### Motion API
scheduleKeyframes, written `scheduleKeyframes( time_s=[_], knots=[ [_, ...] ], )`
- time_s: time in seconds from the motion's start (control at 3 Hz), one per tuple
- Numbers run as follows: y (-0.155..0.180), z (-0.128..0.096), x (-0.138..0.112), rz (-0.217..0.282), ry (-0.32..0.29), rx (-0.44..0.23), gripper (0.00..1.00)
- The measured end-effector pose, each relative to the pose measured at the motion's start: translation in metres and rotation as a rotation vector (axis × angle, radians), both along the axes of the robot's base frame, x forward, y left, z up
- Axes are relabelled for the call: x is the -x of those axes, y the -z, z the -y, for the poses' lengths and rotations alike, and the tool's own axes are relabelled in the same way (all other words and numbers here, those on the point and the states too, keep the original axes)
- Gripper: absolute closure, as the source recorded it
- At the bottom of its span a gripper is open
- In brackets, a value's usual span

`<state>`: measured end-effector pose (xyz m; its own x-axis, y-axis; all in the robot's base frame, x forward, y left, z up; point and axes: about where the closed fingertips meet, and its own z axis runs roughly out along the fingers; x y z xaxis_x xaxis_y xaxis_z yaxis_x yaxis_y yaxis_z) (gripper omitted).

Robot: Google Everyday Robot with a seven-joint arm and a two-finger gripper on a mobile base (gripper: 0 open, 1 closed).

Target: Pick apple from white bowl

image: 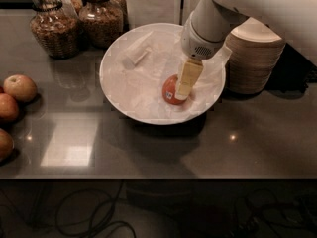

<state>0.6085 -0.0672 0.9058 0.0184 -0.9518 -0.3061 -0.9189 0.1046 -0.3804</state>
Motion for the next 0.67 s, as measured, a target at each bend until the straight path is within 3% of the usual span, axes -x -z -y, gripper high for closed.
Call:
scheduleKeyframes(
  time_s=[0.33,0.67],
  knots=[
    [-0.0221,-0.0007,0.0258,0.047,-0.023,-0.023,0.0],
    [-0.0242,0.0006,0.0278,0.051,-0.022,-0.023,0.0]
  ],
)
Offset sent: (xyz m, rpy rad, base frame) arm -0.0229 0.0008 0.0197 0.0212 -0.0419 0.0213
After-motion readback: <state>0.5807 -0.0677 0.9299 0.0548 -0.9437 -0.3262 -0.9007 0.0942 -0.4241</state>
